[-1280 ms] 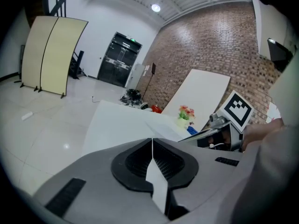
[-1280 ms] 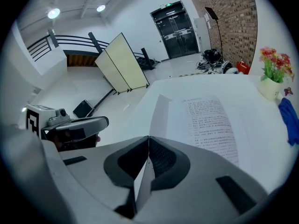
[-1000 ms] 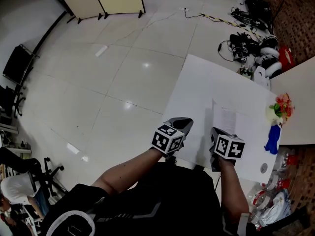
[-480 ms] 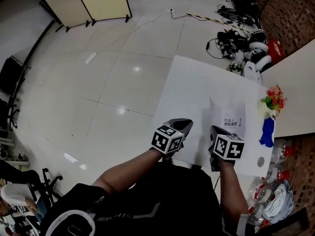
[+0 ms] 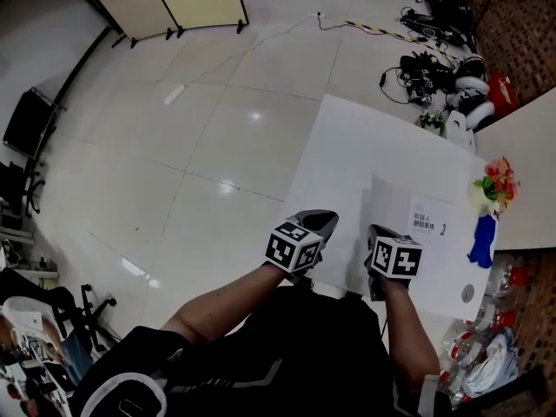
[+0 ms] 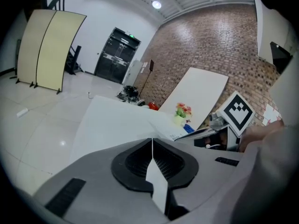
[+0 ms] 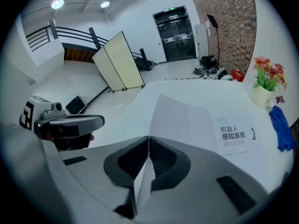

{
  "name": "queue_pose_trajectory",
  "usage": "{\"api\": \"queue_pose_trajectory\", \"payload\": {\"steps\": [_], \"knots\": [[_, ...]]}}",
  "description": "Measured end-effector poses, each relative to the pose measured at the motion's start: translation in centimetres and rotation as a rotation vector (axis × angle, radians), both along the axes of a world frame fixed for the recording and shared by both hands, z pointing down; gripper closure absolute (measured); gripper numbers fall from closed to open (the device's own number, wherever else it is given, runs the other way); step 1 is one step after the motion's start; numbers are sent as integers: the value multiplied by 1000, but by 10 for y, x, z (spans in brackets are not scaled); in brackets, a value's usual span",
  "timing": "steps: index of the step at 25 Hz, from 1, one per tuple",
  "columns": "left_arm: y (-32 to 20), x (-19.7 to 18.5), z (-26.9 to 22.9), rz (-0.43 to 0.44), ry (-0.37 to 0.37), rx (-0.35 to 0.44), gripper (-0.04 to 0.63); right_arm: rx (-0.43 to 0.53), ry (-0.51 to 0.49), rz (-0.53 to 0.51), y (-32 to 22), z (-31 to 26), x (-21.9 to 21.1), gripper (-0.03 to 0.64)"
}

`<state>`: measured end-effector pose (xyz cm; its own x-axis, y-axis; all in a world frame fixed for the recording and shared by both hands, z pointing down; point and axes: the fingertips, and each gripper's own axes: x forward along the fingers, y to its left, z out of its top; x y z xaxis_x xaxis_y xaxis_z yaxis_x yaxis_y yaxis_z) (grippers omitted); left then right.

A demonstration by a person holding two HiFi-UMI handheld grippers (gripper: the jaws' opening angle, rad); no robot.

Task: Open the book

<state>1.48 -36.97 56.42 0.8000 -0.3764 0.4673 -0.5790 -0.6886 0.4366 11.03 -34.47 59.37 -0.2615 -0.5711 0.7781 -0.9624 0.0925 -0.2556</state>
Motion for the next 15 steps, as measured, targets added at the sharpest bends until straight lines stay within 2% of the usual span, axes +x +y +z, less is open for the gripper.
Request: {"api": "queue_pose_trajectory", "payload": {"steps": [9,15], "knots": [[2,-32,11,-61,-37,-19,586,-87,-1,-41,-7,52,-26,607],[1,-38,8,-77,-34,-7,586,-52,-18,-87,-5,59,-37,597]]}}
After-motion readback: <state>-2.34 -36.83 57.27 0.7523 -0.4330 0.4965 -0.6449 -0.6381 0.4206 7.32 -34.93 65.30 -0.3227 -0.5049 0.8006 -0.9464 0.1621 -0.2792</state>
